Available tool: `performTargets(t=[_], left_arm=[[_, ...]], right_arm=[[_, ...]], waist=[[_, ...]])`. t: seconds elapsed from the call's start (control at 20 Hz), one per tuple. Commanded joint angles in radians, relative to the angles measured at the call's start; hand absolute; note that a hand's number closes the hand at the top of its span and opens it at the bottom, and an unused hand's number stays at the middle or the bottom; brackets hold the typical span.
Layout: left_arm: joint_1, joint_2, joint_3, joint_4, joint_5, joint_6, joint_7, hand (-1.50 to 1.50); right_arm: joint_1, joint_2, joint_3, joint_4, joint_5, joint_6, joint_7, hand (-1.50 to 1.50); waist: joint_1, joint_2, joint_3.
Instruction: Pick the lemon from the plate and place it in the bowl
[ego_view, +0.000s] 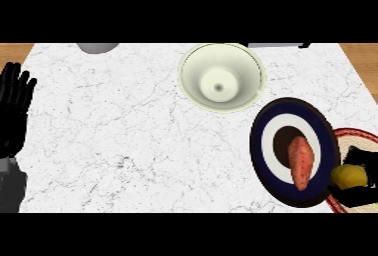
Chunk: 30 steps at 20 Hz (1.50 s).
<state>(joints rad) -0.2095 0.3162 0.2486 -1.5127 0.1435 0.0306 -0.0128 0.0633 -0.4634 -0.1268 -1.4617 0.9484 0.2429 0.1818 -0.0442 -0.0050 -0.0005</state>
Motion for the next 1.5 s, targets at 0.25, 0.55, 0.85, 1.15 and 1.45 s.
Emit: performTargets(t=[0.25,0.55,0.85,1.15,1.45], left_arm=[[-0.050,-0.006,-0.016,0.057,-0.029,0.003,-0.025,0.00],[0.000,0.009,-0.001,-0.024,0.008,-0.021,0.035,0.00],[-0.013,-0.004,-0.009,-0.001,-0.017,-0.005,0.001,0.00],[-0.031,0.017,-0.009,-0.009,0.010,-0.047,0.034,0.00],[-0.021,0.008,0.010,0.010,0.030,-0.062,0.002,0.00]], right_arm=[[0.119,-0.140,-0.301,-0.177,-0.099,-0.003,0.029,1.50],[0.112,-0.147,-0.426,-0.440,-0.307,0.126,-0.013,1.50],[0.013,-0.101,-0.453,-0.739,-0.449,0.247,0.159,1.50],[-0.270,-0.089,-0.374,-0.767,-0.629,0.318,0.449,1.50],[-0.546,-0.098,-0.196,-0.608,-0.642,0.291,0.667,1.50]], waist=[[0.023,0.003,-0.001],[0.025,-0.002,0.000],[0.028,-0.002,-0.001],[0.061,0.003,-0.002],[0.064,0.007,-0.001]])
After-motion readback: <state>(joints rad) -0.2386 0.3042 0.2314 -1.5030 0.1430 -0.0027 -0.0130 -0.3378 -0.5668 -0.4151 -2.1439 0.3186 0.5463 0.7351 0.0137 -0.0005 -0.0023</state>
